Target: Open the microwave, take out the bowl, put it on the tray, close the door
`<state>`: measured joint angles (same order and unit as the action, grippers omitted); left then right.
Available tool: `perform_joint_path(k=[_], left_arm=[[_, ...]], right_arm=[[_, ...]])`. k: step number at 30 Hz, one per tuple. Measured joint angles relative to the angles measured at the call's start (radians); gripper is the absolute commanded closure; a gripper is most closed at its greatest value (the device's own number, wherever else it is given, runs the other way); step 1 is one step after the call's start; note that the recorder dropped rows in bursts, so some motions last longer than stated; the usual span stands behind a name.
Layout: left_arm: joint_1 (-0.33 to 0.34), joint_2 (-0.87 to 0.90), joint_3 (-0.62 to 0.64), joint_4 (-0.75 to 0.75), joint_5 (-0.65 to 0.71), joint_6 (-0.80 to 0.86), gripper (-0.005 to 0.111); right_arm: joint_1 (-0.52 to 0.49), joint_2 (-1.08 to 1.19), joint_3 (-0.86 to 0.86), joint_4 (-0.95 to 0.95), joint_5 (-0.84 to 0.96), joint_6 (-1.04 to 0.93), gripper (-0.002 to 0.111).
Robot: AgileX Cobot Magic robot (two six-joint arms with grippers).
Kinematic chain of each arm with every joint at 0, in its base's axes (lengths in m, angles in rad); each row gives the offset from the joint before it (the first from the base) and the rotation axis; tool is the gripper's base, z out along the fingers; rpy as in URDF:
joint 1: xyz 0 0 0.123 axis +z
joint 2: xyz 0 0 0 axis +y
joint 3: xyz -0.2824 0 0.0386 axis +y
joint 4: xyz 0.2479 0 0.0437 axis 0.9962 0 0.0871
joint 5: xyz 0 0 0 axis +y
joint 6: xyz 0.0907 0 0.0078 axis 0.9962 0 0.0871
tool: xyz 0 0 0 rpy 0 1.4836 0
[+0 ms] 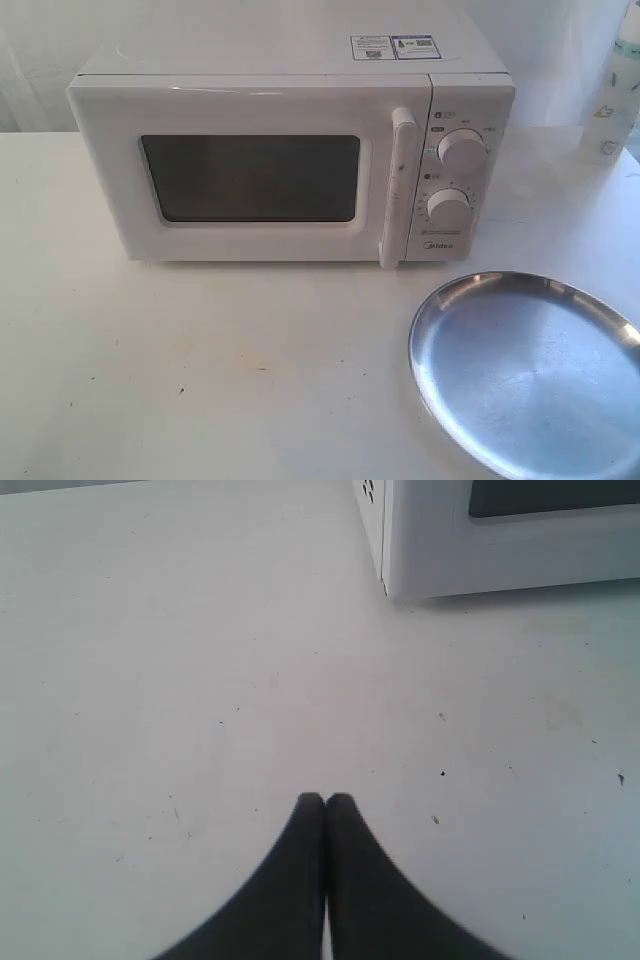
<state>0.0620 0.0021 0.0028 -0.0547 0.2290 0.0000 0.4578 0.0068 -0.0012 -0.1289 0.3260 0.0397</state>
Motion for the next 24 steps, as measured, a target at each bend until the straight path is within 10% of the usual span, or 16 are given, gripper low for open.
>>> perform_joint_path(k=[15, 24], left_arm=[[0.0, 0.0, 0.0, 0.0, 0.0, 0.0, 0.107], [0.0, 0.0, 0.0, 0.0, 0.0, 0.0, 0.107]], right_arm=[[0.0, 0.0, 0.0, -0.005, -0.045, 0.0, 0.108], [0.0, -0.002, 0.002, 0.01, -0.763, 0.171, 0.108]])
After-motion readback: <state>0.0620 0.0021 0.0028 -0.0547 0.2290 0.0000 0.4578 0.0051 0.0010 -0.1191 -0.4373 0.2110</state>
